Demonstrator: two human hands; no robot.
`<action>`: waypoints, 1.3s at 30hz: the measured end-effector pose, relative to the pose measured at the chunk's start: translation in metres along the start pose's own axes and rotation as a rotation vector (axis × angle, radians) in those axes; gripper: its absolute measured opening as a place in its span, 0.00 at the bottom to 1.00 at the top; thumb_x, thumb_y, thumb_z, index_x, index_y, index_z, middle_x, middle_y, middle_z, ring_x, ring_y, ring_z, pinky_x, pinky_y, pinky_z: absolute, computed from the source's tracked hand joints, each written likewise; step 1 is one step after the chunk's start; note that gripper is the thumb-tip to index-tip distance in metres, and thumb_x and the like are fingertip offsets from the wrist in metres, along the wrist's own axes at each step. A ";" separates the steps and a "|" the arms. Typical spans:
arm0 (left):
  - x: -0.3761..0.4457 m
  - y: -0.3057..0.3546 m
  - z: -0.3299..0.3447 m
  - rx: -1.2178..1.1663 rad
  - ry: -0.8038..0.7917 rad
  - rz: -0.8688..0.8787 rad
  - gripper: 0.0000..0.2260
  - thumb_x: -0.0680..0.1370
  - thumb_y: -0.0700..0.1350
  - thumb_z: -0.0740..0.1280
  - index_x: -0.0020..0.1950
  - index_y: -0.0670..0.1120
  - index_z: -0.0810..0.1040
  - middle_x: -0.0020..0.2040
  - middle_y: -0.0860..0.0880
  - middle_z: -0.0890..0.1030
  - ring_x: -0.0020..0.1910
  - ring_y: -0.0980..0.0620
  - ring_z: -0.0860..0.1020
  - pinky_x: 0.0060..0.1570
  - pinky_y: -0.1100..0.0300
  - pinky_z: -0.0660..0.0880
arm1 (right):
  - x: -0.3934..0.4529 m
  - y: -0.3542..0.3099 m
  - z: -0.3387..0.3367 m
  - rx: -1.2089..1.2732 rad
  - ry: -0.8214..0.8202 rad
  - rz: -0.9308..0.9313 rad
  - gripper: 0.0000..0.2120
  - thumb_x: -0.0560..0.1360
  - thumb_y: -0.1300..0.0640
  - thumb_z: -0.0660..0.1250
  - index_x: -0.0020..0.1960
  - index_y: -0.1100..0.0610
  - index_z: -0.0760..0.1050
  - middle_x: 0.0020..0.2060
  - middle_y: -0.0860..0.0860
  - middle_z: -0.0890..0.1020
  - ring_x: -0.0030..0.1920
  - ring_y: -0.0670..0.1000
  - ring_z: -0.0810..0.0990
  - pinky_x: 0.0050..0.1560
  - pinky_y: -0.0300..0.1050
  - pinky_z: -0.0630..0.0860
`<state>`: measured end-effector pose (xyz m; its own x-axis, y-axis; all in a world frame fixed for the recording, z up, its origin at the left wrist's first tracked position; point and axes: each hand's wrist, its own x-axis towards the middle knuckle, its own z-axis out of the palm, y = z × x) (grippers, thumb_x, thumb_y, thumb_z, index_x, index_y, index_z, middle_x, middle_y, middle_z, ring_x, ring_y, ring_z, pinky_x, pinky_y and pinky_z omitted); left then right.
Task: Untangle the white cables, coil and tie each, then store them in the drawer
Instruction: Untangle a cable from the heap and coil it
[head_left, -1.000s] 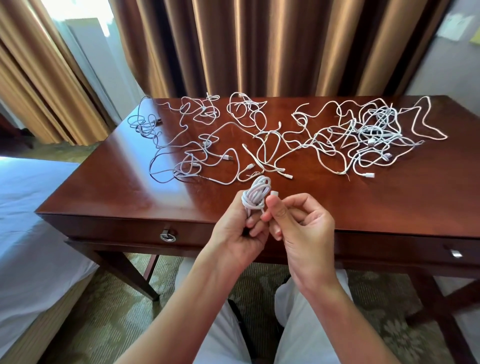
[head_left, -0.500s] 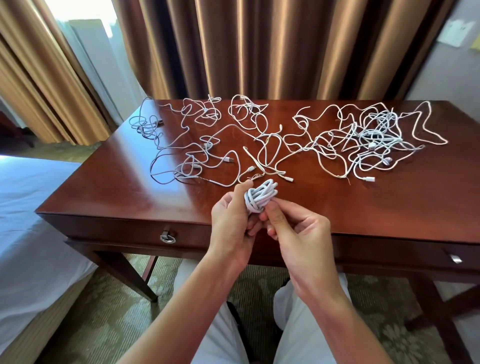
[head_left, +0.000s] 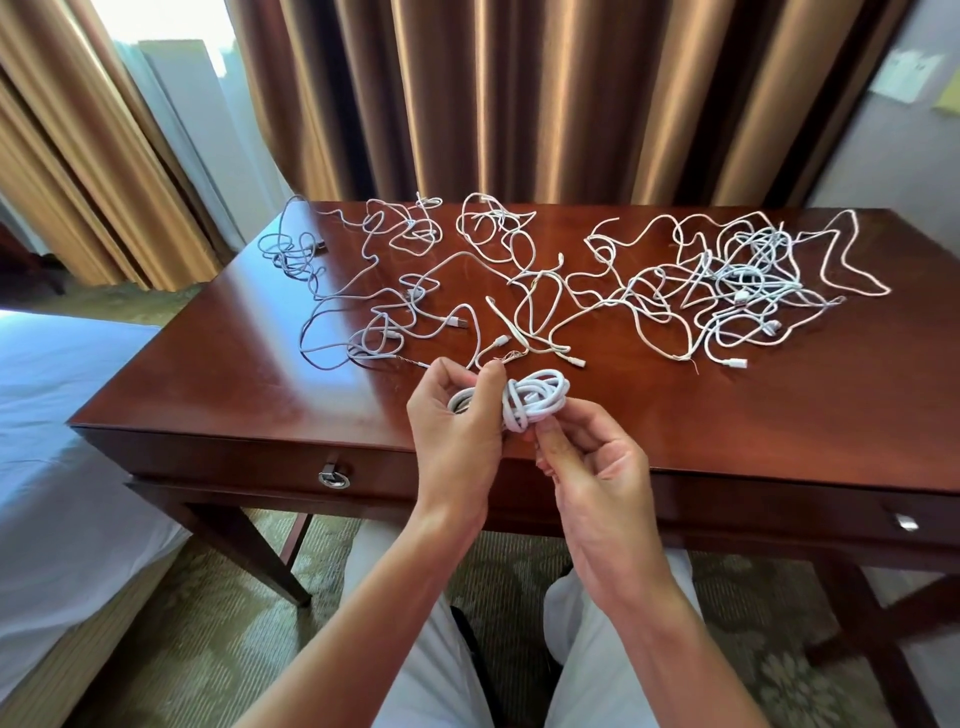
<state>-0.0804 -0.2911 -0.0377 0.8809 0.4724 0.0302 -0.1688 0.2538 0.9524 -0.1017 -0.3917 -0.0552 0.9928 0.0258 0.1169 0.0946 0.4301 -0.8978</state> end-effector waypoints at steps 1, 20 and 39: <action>0.000 0.000 -0.001 0.008 -0.009 0.001 0.14 0.80 0.40 0.68 0.37 0.45 0.68 0.33 0.41 0.74 0.26 0.55 0.72 0.23 0.64 0.68 | 0.001 0.000 -0.001 0.043 -0.010 0.025 0.11 0.71 0.57 0.71 0.52 0.59 0.83 0.45 0.53 0.86 0.41 0.44 0.81 0.44 0.35 0.76; 0.005 -0.007 -0.003 0.315 0.077 0.392 0.14 0.78 0.42 0.69 0.36 0.48 0.67 0.30 0.41 0.77 0.29 0.46 0.75 0.33 0.53 0.72 | 0.005 0.000 0.005 -0.070 0.010 -0.162 0.07 0.76 0.61 0.70 0.53 0.60 0.82 0.44 0.53 0.86 0.45 0.48 0.85 0.48 0.41 0.81; 0.013 0.001 0.008 0.549 0.010 0.597 0.13 0.76 0.38 0.72 0.37 0.44 0.69 0.27 0.58 0.71 0.28 0.61 0.74 0.32 0.73 0.65 | 0.008 -0.021 -0.009 -0.565 0.038 -0.509 0.05 0.74 0.61 0.75 0.50 0.58 0.85 0.45 0.48 0.86 0.48 0.46 0.85 0.49 0.35 0.76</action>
<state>-0.0653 -0.2915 -0.0336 0.7068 0.4051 0.5799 -0.3655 -0.4927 0.7897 -0.0948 -0.4086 -0.0393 0.8177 -0.0875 0.5689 0.5543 -0.1468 -0.8193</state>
